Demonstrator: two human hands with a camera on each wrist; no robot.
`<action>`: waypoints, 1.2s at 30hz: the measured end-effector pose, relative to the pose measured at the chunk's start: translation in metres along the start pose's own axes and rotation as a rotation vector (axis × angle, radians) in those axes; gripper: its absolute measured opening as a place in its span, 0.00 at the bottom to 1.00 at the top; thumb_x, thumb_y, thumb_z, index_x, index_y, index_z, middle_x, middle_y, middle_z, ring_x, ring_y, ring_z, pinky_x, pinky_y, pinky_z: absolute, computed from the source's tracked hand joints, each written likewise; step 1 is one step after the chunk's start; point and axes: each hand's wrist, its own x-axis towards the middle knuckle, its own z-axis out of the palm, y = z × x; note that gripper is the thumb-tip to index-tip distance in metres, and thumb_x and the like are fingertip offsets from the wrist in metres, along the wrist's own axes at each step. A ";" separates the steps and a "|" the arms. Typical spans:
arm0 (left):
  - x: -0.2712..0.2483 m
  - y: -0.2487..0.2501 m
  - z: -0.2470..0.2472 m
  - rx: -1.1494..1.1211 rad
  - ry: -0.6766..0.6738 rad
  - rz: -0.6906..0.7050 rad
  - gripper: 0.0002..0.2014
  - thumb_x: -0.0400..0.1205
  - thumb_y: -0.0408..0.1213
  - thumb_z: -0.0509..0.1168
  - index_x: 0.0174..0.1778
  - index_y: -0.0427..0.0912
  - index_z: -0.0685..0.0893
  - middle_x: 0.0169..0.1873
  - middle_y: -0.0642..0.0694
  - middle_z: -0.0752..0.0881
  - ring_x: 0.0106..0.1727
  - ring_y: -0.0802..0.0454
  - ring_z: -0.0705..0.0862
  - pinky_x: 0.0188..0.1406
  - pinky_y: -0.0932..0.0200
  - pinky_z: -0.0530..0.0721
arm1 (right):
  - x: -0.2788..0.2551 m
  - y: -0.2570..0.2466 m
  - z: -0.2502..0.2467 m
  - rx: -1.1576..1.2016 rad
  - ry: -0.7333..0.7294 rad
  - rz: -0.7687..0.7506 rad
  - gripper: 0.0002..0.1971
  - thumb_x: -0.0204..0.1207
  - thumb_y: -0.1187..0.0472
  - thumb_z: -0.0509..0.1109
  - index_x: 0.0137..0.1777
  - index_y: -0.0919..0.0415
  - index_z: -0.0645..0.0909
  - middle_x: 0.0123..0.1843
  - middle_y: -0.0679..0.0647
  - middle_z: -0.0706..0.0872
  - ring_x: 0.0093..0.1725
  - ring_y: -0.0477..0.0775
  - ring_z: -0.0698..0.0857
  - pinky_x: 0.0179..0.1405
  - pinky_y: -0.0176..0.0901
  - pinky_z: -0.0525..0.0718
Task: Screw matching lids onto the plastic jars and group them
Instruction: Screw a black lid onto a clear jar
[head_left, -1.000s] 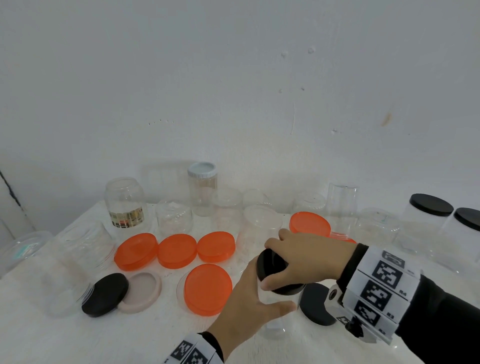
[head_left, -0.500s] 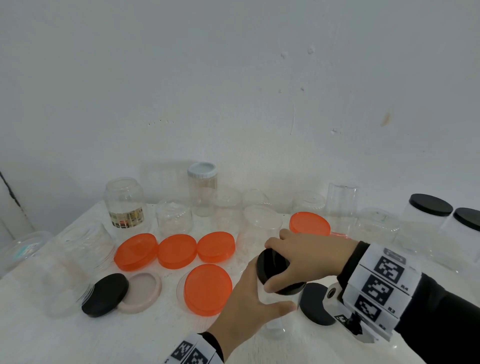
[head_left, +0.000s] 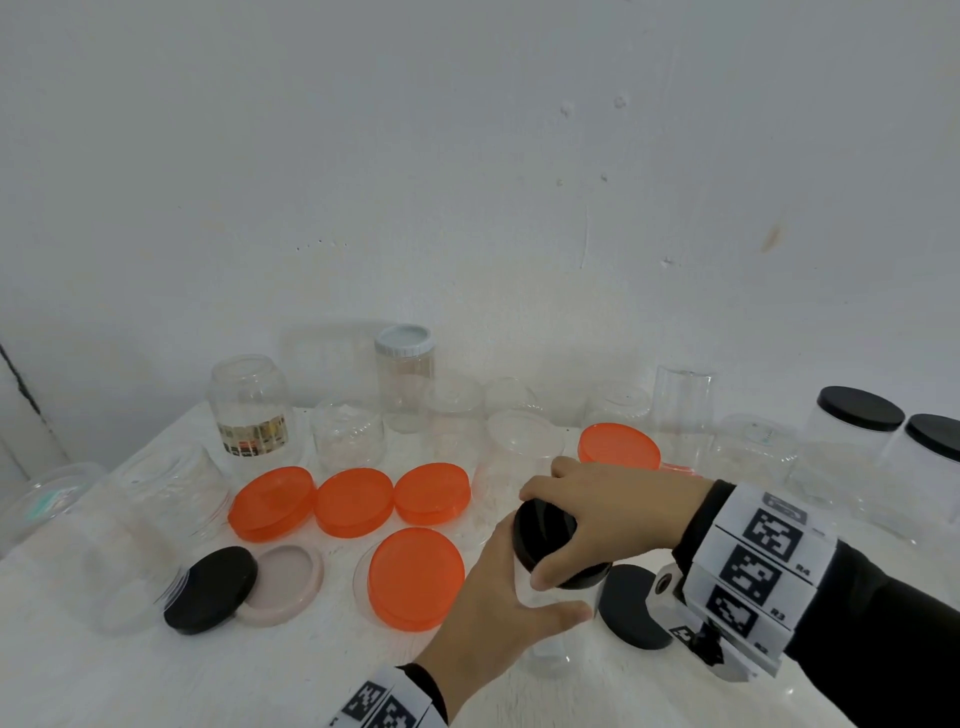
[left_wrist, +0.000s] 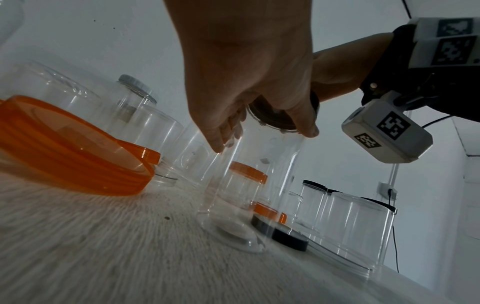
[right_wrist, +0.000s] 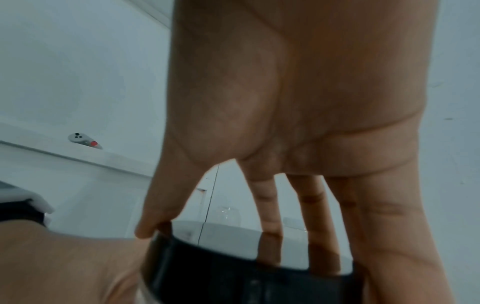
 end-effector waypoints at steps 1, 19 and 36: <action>0.000 0.000 0.000 0.001 -0.003 0.001 0.39 0.67 0.51 0.81 0.69 0.70 0.66 0.63 0.76 0.76 0.67 0.74 0.73 0.57 0.81 0.73 | 0.001 -0.001 0.002 -0.019 0.019 0.016 0.38 0.66 0.29 0.70 0.73 0.46 0.67 0.58 0.47 0.71 0.54 0.51 0.77 0.47 0.43 0.79; -0.001 0.002 0.000 -0.003 -0.012 -0.002 0.39 0.67 0.52 0.81 0.68 0.73 0.64 0.62 0.79 0.75 0.67 0.78 0.72 0.54 0.85 0.70 | 0.000 0.005 0.005 -0.003 0.062 0.032 0.40 0.63 0.25 0.68 0.71 0.47 0.68 0.56 0.46 0.71 0.51 0.50 0.78 0.40 0.40 0.76; 0.000 0.000 0.000 0.013 -0.011 -0.004 0.39 0.67 0.53 0.80 0.68 0.75 0.65 0.65 0.75 0.75 0.69 0.74 0.72 0.56 0.83 0.72 | 0.002 0.004 0.005 -0.017 0.087 0.049 0.41 0.61 0.24 0.69 0.69 0.47 0.70 0.54 0.46 0.73 0.51 0.50 0.79 0.44 0.43 0.80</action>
